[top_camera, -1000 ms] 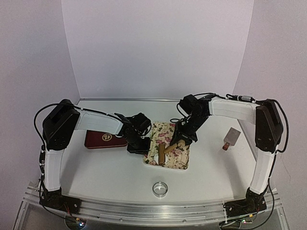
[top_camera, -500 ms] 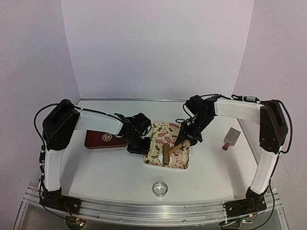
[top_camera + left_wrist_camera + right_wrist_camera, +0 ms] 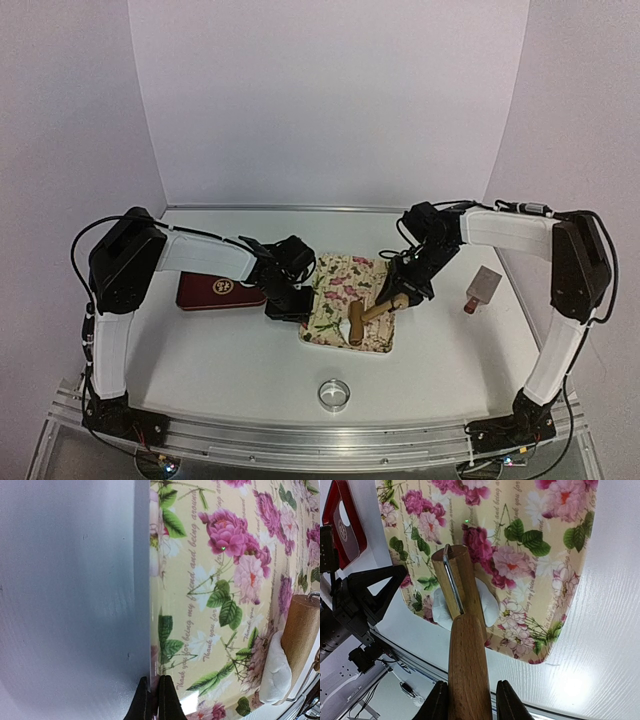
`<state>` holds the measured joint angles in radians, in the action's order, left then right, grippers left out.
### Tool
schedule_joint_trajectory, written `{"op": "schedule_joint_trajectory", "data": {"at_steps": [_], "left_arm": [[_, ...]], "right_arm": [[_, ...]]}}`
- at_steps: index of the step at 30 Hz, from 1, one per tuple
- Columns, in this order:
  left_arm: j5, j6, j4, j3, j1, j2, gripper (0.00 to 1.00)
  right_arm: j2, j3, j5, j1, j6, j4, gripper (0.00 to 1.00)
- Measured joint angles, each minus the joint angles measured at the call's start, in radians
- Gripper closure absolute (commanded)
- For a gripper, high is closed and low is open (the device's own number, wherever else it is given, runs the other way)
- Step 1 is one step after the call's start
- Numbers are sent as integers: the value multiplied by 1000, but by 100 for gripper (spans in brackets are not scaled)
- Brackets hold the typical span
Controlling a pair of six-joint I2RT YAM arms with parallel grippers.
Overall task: Roll out the dumpling wrappers from the dough
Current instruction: Flatten out the dough on the work surface.
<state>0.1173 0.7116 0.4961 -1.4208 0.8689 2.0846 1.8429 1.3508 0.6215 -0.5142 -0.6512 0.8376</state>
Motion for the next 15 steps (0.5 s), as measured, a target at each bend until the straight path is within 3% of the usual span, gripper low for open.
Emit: {"op": "schedule_joint_trajectory", "data": {"at_steps": [15], "left_arm": [[1, 0, 0, 0, -1, 0, 100]], "right_arm": [[-46, -66, 20, 54, 24, 1, 100]]}}
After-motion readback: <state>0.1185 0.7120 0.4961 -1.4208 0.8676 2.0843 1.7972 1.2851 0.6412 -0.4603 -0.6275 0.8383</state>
